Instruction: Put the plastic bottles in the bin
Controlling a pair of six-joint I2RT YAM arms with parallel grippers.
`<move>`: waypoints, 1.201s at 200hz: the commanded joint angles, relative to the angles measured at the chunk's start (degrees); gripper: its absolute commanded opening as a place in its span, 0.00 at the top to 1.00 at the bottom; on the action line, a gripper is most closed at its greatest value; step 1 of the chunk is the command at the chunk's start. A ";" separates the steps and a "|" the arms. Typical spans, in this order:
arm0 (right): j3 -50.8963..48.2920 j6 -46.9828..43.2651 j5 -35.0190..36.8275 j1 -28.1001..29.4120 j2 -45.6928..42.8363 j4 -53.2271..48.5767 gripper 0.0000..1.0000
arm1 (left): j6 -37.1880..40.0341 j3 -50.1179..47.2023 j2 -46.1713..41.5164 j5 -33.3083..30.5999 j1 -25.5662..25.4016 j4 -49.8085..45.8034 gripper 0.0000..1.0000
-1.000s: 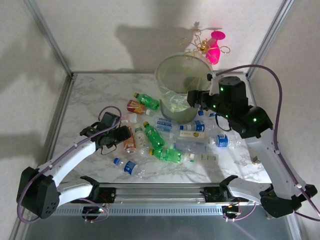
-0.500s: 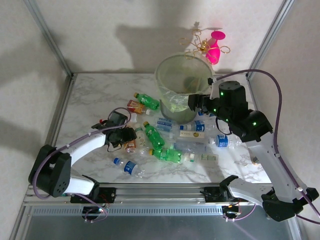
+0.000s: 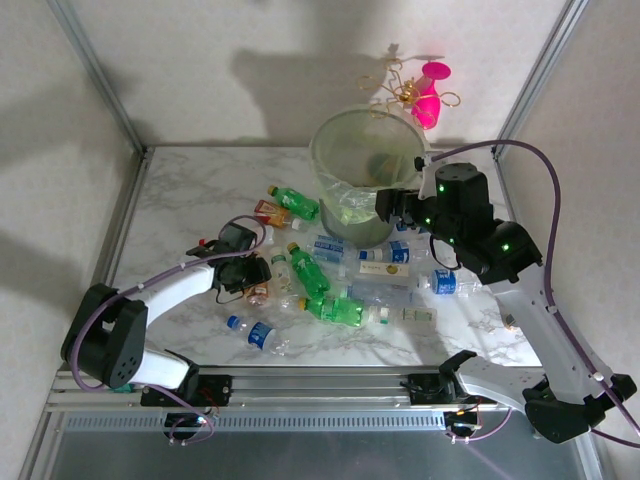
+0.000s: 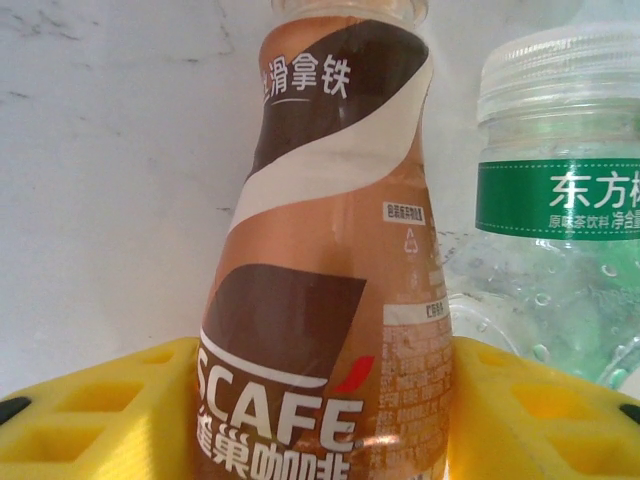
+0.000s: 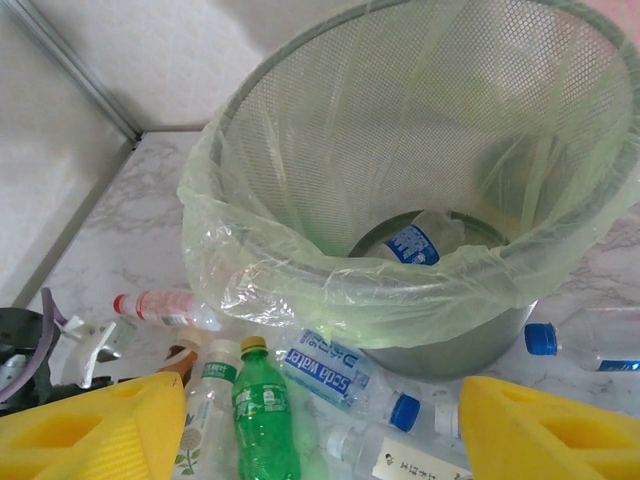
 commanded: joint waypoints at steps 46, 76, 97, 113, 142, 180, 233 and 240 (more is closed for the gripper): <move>4.81 -0.33 1.20 0.30 0.92 2.18 0.28 | 2.48 7.51 -9.85 -5.38 -0.28 -11.12 0.48; 7.50 -1.89 -3.91 0.30 3.04 4.56 0.27 | 2.75 13.57 -16.63 -4.58 -0.37 -10.69 0.49; 11.26 -3.27 -11.06 0.33 5.83 6.30 0.26 | 2.98 17.11 -20.27 0.15 -1.13 -4.67 0.49; 14.81 -3.23 -17.06 0.33 8.91 6.53 0.24 | 2.80 19.66 -21.65 3.01 -2.67 0.45 0.49; 18.23 -2.85 -28.30 0.34 12.45 9.56 0.21 | 3.91 25.30 -21.29 5.74 -6.67 6.69 0.50; 22.95 -0.38 -39.88 1.01 17.32 14.88 0.18 | 5.49 34.89 -15.68 8.64 -11.42 9.08 0.51; 30.53 4.74 -43.92 0.91 25.37 17.09 0.11 | 8.05 42.21 -12.10 10.05 -15.79 8.41 0.52; 30.74 5.46 -44.62 0.87 25.90 17.65 0.10 | 8.58 42.56 -11.84 10.23 -16.26 8.06 0.52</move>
